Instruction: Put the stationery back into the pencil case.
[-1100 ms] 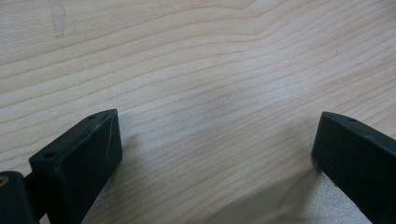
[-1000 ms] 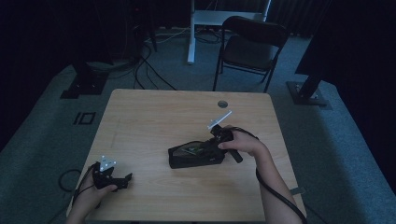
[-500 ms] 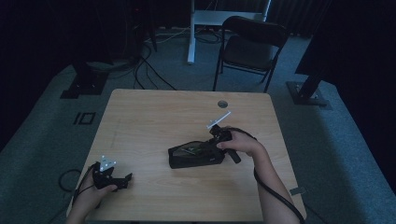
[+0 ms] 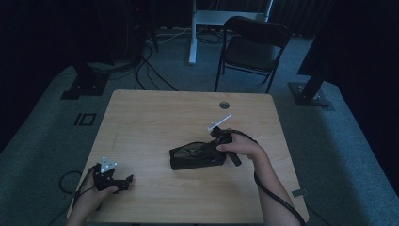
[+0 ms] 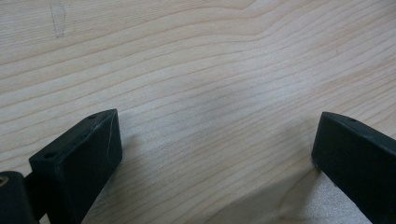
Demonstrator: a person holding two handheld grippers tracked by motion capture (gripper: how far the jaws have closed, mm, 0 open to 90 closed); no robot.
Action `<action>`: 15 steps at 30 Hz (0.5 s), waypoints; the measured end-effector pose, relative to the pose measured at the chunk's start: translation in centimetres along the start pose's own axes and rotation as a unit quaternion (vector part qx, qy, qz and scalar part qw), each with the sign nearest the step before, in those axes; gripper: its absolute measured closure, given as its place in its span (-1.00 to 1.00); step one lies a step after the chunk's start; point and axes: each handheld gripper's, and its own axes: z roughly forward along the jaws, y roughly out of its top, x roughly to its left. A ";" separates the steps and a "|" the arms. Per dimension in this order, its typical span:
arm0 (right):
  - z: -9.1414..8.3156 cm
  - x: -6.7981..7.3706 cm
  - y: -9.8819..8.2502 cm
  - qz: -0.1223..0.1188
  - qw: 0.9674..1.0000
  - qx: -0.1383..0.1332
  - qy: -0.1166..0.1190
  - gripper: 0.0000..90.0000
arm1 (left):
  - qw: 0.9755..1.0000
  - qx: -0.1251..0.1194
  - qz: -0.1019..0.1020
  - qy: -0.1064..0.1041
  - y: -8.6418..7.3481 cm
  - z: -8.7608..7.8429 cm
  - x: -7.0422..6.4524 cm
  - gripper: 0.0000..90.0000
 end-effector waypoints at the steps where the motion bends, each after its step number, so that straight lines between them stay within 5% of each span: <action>1: 0.1 0.1 0.0 0.000 1.000 0.001 -0.003 -0.09 | 1.000 0.000 0.000 0.000 0.0 0.0 0.0 -0.95; 13: 1.1 1.0 0.1 0.023 0.999 0.012 -0.045 -0.09 | 1.000 0.000 0.000 0.000 0.0 0.0 0.0 -0.95; 15: 1.3 1.2 0.1 0.042 0.998 0.014 -0.051 -0.09 | 1.000 0.000 0.000 0.000 0.0 0.0 0.0 -0.95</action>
